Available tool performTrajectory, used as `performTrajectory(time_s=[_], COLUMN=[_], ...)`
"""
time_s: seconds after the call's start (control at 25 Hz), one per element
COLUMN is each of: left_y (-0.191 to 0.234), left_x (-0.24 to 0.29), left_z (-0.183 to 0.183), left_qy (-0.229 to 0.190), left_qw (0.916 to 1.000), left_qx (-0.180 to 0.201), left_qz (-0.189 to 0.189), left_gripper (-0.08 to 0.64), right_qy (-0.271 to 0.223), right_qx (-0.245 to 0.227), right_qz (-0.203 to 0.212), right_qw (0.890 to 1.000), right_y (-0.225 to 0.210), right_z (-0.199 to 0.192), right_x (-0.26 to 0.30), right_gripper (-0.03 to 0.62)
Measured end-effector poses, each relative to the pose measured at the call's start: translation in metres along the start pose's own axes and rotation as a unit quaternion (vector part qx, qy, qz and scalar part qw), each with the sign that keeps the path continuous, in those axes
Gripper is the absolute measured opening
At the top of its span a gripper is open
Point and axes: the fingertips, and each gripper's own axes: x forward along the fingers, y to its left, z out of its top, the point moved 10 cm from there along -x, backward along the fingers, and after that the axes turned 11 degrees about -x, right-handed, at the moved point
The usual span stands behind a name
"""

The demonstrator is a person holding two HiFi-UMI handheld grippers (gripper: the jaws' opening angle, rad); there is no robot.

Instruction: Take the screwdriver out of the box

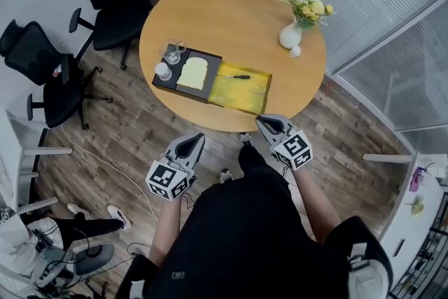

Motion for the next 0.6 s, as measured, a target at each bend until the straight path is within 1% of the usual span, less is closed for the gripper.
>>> performTrajectory(time_s=[0.28,0.44,0.6], left_y=[0.007,0.011,0.013], left_x=[0.031,0.048,0.065], left_z=[0.012,0.017,0.023], left_qy=[-0.002,-0.001,0.000], left_qw=[0.9999,0.9997,0.9995], left_qx=[-0.010,-0.017,-0.021], left_qz=[0.011,0.019,0.024], left_gripper=[0.006,0.006,0.005], right_qy=[0.012,0.022,0.029], right_qx=[0.003,0.013,0.013], right_qz=[0.022,0.038,0.056], right_qw=[1.000,0.999,0.998], right_y=[-0.033,-0.051,-0.068], right_z=[-0.004,-0.011,-0.015], right_x=[0.020,0.032,0.043], right_gripper=[0.008,0.008,0.008])
